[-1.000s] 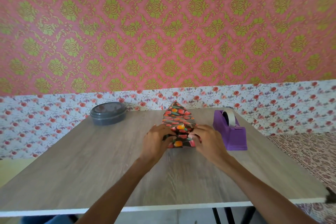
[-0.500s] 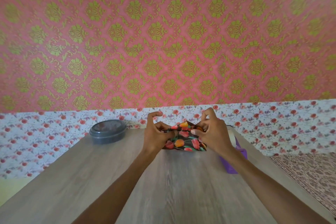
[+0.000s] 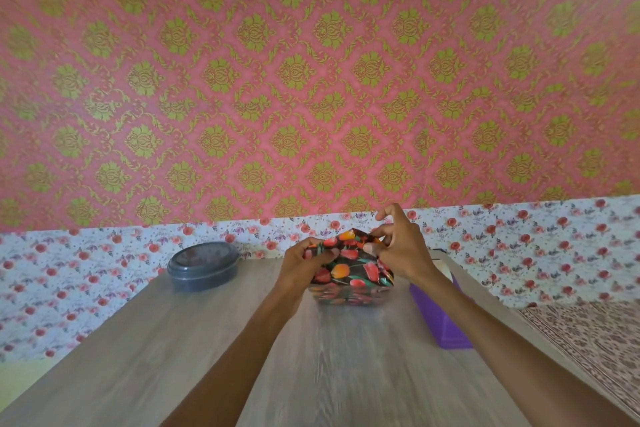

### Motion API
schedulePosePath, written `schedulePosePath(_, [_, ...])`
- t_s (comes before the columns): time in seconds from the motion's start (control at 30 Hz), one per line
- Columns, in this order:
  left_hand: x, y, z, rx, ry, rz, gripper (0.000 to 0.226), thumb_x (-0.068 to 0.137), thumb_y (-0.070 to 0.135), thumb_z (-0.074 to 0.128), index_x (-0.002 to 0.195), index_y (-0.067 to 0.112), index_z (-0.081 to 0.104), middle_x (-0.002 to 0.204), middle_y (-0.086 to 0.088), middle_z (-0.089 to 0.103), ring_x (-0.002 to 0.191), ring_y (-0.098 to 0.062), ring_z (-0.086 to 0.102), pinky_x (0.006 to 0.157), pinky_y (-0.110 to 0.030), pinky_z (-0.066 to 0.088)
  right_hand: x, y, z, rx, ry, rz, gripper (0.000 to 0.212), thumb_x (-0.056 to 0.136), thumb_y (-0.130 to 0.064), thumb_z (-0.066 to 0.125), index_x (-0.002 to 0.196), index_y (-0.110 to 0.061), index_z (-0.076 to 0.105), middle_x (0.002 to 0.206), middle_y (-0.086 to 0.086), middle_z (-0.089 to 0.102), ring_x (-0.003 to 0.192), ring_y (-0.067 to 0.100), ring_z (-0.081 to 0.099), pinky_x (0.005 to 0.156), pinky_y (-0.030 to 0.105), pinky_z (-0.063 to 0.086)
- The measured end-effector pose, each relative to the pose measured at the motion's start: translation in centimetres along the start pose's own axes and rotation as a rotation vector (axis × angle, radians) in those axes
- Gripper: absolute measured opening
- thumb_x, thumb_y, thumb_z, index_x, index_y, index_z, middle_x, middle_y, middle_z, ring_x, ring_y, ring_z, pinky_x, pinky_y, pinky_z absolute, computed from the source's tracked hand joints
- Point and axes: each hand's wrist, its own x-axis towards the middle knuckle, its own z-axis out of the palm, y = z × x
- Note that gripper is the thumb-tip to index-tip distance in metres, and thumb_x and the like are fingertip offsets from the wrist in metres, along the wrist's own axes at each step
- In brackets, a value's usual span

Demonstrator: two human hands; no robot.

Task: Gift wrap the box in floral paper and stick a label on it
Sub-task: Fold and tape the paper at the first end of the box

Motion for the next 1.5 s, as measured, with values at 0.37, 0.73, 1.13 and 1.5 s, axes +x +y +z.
schedulePosePath(0.37, [0.9,1.0,2.2,-0.043,0.087,-0.021,0.016,0.084,0.016,0.076,0.098,0.015,0.070,0.094,-0.010,0.076,0.083,-0.028,0.074,0.076,-0.040,0.060,-0.4,0.0,-1.9,0.258,-0.104,0.109,0.048,0.080,-0.018,0.080,0.120,-0.031,0.057,0.095,-0.005,0.072,0.093,0.016,0.068,0.083,0.033,0.051])
schedulePosePath(0.73, [1.0,1.4,2.0,-0.011,0.060,-0.040,0.022,0.080,0.012,0.078,0.100,0.013,0.070,0.095,-0.012,0.075,0.089,-0.031,0.072,0.087,-0.052,0.056,-0.7,1.0,-2.8,0.321,-0.253,0.132,0.051,0.075,-0.017,0.085,0.120,-0.031,0.064,0.098,-0.001,0.075,0.095,0.012,0.070,0.078,0.022,0.051])
schedulePosePath(1.13, [-0.4,1.3,3.8,-0.044,0.200,-0.172,0.071,0.075,0.052,0.079,0.128,0.032,0.036,0.127,0.000,0.046,0.118,-0.023,0.050,0.098,-0.048,0.047,-0.4,0.4,-0.1,0.531,0.168,0.428,0.018,0.062,-0.002,0.086,0.068,-0.014,0.074,0.068,-0.002,0.073,0.067,0.015,0.065,0.064,0.027,0.047])
schedulePosePath(1.5, [-0.4,1.8,3.7,0.442,-0.077,0.203,0.053,0.077,0.040,0.056,0.130,0.041,0.047,0.119,0.011,0.065,0.102,-0.011,0.065,0.094,-0.045,0.053,-3.5,-0.3,3.5,0.800,0.190,0.448,0.056,0.065,0.017,0.076,0.113,-0.009,0.063,0.093,0.012,0.075,0.081,0.027,0.074,0.066,0.042,0.061])
